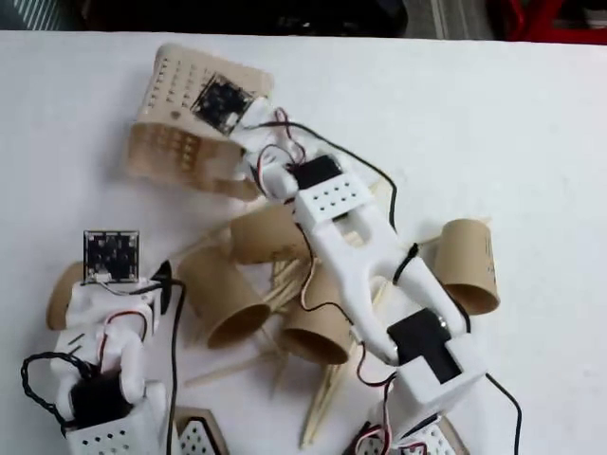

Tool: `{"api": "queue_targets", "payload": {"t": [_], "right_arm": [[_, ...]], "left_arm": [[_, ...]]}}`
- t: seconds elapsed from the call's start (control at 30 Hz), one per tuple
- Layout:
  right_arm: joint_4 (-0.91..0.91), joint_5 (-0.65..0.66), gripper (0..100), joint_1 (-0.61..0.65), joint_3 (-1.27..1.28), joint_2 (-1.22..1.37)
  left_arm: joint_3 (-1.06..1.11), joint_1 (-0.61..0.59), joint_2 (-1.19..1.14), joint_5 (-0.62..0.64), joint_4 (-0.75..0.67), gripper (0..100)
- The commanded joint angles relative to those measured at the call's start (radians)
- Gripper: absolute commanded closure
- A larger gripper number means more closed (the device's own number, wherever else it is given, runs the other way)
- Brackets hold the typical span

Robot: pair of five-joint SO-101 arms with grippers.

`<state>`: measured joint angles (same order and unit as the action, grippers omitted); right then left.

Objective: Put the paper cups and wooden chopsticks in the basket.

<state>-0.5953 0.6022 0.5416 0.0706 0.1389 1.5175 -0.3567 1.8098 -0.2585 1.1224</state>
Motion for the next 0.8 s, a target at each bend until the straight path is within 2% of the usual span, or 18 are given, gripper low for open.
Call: {"api": "queue_targets", "payload": {"t": [0.0, 0.13, 0.5, 0.77], "right_arm": [[0.005, -0.032, 97.9, -0.048, -0.100, -0.077], [-0.058, -0.101, 97.9, -0.127, -0.230, -0.071], [-0.358, -0.097, 97.9, -0.269, -0.543, -0.071], [-0.441, 0.029, 97.9, -0.378, -0.563, -0.070]], "left_arm": [[-0.005, -0.007, 0.013, -0.012, -0.020, 74], [-0.005, -0.007, 0.013, -0.012, -0.018, 74], [-0.005, -0.007, 0.013, -0.012, -0.018, 74], [-0.003, -0.007, 0.013, -0.012, -0.018, 74]]}}
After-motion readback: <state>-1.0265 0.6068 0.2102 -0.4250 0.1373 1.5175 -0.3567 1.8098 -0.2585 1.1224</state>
